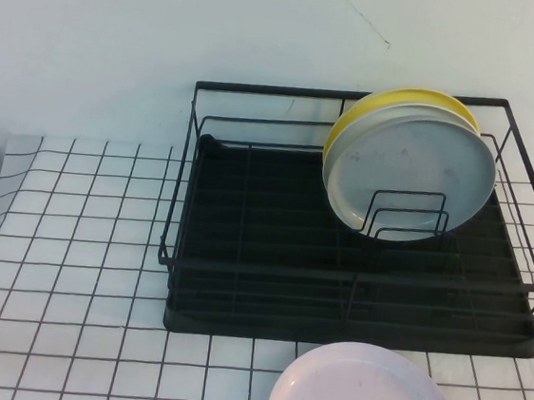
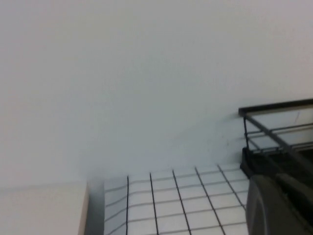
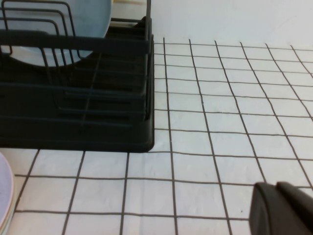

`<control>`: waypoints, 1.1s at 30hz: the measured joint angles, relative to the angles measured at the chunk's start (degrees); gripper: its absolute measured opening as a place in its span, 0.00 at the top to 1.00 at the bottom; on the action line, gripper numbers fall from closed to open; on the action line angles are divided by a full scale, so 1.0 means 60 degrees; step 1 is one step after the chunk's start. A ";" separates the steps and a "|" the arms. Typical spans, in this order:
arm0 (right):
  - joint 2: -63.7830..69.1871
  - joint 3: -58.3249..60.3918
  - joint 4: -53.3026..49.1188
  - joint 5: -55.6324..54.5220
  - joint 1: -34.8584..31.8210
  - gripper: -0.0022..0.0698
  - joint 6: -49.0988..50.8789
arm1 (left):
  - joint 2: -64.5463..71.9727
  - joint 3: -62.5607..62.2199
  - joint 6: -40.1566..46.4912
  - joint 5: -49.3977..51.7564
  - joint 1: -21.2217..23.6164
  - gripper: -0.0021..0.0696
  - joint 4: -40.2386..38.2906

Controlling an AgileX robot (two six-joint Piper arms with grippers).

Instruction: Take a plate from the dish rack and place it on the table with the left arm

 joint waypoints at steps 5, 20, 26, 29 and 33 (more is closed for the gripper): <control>0.0000 0.0000 0.0000 0.0000 0.0000 0.97 0.0000 | -0.0248 0.0840 -0.0668 0.0324 0.0387 0.97 0.0383; 0.0000 0.0000 0.0000 0.0000 0.0000 0.97 0.0000 | -0.0281 0.1010 -0.1744 0.1304 -0.0521 0.97 0.1832; 0.0000 0.0000 0.0000 0.0000 0.0000 0.97 0.0000 | -0.0296 0.0991 -0.2641 0.2528 -0.0535 0.97 0.2021; 0.0000 0.0000 0.0000 0.0000 0.0000 0.97 0.0000 | -0.0296 0.0991 -0.2722 0.2552 -0.0535 0.97 0.2038; 0.0000 0.0000 0.0000 0.0000 0.0000 0.97 0.0000 | -0.0296 0.0991 -0.2779 0.2572 -0.0535 0.97 0.2040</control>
